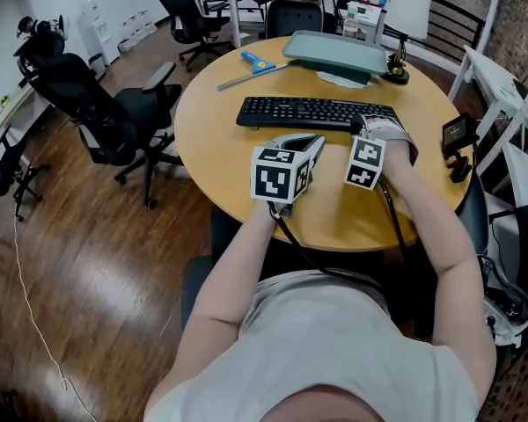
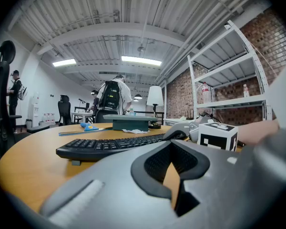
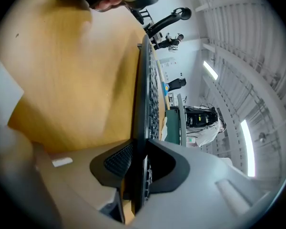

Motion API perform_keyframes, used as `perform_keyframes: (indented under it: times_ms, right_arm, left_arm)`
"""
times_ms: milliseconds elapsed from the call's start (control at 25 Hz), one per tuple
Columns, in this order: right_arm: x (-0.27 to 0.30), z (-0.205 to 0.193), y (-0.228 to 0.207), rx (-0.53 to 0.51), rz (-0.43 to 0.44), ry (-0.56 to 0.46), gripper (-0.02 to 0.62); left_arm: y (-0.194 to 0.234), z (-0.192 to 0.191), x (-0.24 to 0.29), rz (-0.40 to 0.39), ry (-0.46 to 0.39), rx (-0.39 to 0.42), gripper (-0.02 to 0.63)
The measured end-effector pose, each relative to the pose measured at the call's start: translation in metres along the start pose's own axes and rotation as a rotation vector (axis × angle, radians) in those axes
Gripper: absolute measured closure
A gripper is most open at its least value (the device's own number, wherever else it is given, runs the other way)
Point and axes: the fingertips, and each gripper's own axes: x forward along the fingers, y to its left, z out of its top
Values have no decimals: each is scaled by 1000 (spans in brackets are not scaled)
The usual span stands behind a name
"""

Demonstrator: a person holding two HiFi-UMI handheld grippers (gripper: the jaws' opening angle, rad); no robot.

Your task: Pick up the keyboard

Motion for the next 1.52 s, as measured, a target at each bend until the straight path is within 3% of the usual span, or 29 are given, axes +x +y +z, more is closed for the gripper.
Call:
perform_keyframes:
  times_ms: [1000, 1520]
  right_arm:
    - [-18, -5, -35, 43, -234, -33, 520]
    - [-58, -4, -94, 87, -374, -89, 517]
  left_arm:
    - [-2, -2, 1, 2, -3, 5, 606]
    - [-2, -2, 2, 3, -2, 4, 606]
